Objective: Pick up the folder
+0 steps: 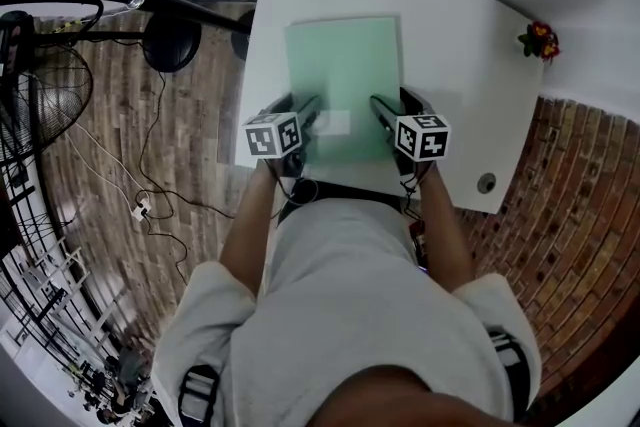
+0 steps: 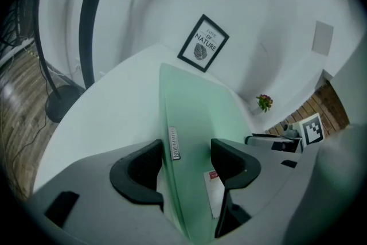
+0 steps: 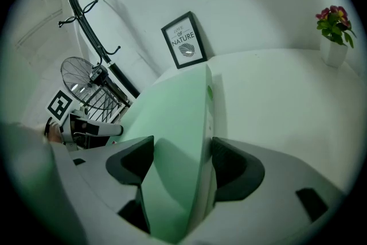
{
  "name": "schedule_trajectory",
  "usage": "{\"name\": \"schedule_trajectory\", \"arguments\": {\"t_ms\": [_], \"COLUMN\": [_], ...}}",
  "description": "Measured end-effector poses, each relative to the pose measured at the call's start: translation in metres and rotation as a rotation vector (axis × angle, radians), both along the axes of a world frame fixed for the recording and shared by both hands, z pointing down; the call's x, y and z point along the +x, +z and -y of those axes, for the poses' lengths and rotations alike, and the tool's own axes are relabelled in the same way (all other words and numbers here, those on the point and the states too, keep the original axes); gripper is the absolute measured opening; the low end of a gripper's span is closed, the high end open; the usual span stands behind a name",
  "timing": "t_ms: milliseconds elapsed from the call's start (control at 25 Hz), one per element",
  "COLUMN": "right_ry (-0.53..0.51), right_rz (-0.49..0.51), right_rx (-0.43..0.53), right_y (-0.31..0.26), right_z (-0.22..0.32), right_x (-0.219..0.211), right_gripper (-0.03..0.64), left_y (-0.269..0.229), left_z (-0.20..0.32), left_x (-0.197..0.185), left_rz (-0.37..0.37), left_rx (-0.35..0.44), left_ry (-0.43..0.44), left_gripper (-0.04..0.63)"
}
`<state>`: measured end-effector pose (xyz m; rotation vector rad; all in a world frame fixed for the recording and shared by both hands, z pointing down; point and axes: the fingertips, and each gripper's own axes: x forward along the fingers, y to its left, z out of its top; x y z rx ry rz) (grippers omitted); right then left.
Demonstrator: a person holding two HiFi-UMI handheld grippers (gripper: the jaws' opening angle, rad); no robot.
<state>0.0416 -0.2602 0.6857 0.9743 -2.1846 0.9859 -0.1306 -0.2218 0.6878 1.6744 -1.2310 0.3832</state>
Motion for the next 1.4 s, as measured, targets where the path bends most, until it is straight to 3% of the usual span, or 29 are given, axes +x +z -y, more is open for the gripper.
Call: {"name": "schedule_trajectory", "arguments": {"t_ms": [720,1400], "right_ry": [0.014,0.084], "right_rz": [-0.049,-0.055], "right_rx": [-0.008,0.026], "right_y": [-0.005,-0.015], "right_z": [-0.034,-0.090], "right_x": [0.009,0.017], "right_gripper": [0.311,0.311], "left_y": [-0.002,-0.017], "left_z": [-0.030,-0.069], "left_x": [0.004,0.014], "left_rz": [0.054,0.064], "left_rx": [-0.004,0.055], "left_ry": [0.051,0.129], "left_gripper": [0.264,0.264]}}
